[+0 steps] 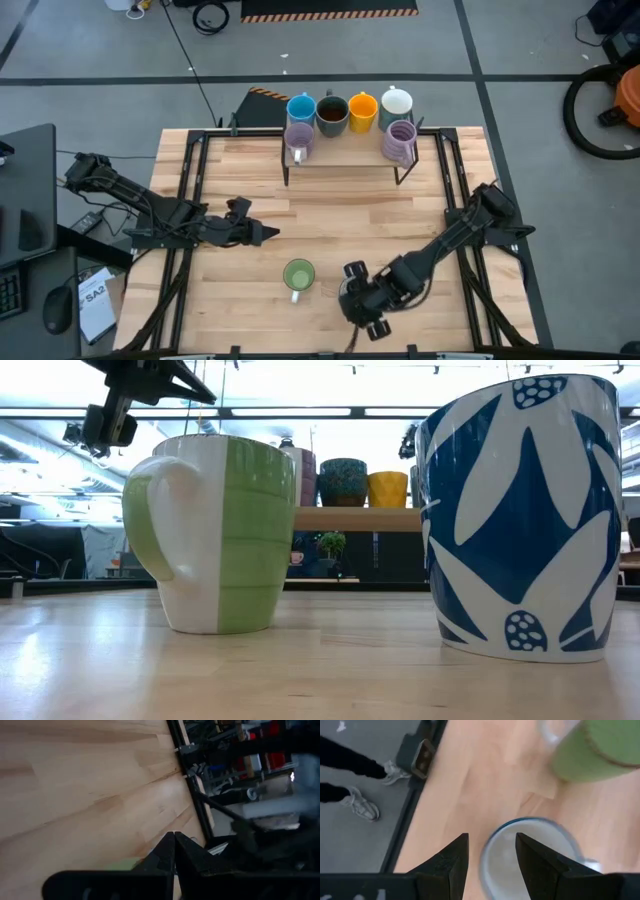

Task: Place coffee mugs
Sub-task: Put the white mug on the shelf

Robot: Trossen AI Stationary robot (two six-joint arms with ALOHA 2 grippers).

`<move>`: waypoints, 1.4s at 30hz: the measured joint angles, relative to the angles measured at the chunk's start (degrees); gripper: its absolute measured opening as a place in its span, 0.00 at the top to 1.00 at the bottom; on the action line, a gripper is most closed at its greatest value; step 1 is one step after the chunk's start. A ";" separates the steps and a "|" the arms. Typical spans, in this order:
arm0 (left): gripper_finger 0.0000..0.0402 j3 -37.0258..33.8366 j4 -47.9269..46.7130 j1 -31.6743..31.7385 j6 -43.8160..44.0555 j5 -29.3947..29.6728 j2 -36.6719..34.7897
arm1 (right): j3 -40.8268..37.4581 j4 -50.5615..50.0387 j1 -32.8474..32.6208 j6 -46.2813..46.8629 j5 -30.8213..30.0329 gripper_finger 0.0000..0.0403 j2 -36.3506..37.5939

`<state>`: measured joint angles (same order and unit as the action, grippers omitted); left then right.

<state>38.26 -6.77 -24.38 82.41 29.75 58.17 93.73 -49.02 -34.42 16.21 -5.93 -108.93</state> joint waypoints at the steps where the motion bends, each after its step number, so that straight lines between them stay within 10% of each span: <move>1: 0.96 0.00 0.00 0.03 -1.38 0.04 0.00 | 0.00 0.12 0.66 -0.23 0.00 0.58 0.21; 21: 0.96 0.00 -0.39 0.04 -7.23 0.21 0.00 | -2.63 -2.89 17.54 -4.62 5.76 0.58 0.36; 42: 0.96 0.00 -0.33 0.04 -8.06 -0.08 0.00 | -10.99 -3.48 14.91 -3.05 11.61 0.59 0.53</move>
<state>38.26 -7.10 -24.34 74.35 29.67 58.17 82.74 -52.50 -19.52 13.16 5.67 -108.40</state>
